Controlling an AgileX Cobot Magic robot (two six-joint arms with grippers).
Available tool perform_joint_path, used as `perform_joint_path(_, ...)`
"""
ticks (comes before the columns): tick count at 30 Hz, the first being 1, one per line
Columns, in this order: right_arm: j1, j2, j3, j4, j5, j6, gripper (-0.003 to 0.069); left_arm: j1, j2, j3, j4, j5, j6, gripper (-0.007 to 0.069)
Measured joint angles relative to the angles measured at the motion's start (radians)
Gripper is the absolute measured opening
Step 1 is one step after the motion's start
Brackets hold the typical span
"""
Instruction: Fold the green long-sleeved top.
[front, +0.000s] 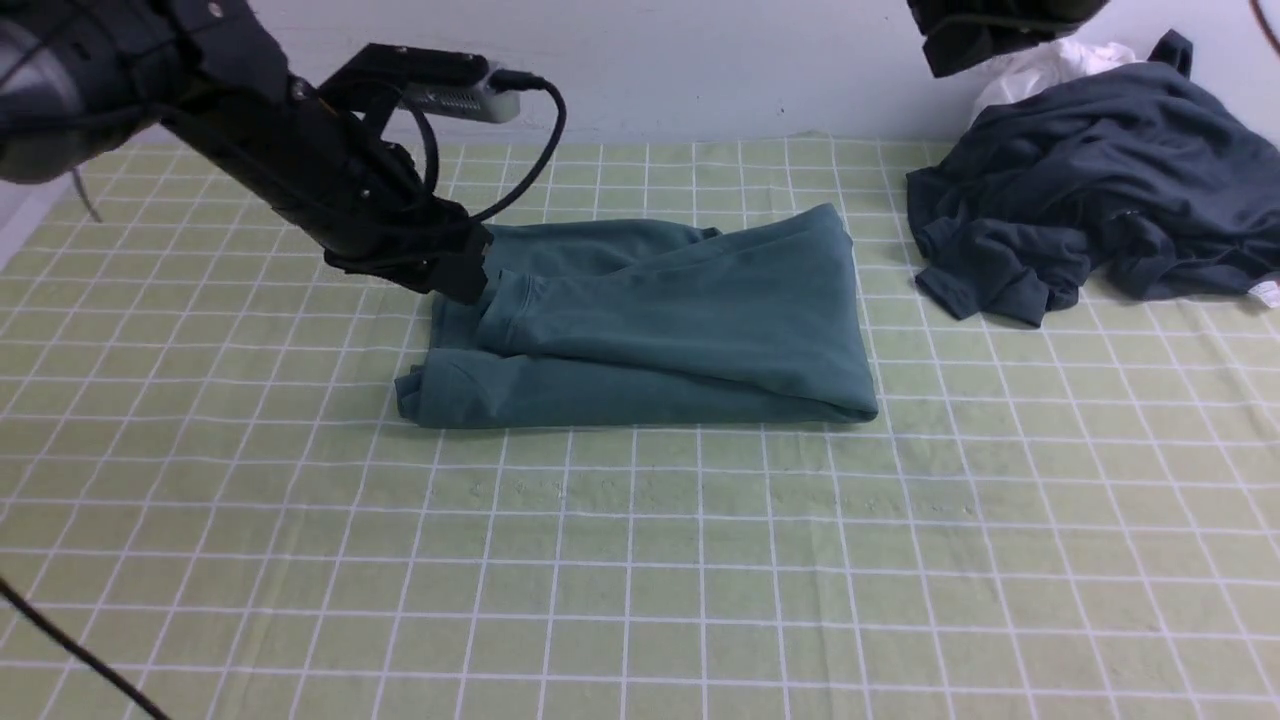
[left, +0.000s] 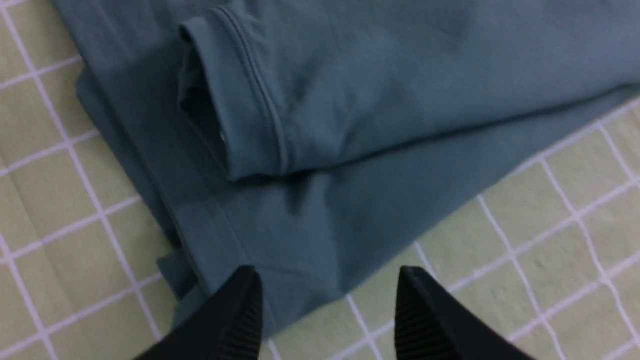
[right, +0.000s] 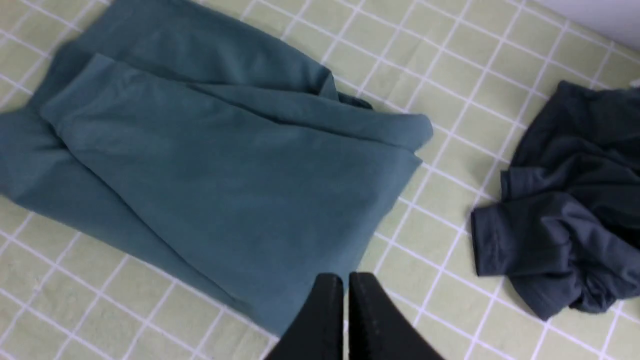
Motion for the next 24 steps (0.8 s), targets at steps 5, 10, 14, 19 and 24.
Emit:
perform_joint_path(5,0.000,-0.011,0.080,-0.006,0.001,0.011,-0.0006,-0.002,0.202,-0.170,0.016,-0.014,-0.033,0.0414)
perform_joint_path(10,0.000,-0.011,0.138,-0.007,0.001,0.011,-0.0007,-0.008,0.361,-0.296,0.020,-0.047,-0.085,0.0358)
perform_joint_path(14,0.000,-0.011,0.158,-0.007,0.001,0.011,-0.0007,-0.010,0.425,-0.355,0.013,-0.047,-0.124,0.0216)
perform_joint_path(19,0.000,-0.011,0.159,-0.013,0.001,0.011,-0.0007,-0.010,0.429,-0.373,-0.054,-0.018,-0.105,0.0034)
perform_joint_path(24,0.000,-0.011,0.159,-0.018,0.001,0.011,-0.0007,-0.010,0.369,-0.373,-0.087,0.001,-0.051,-0.0004)
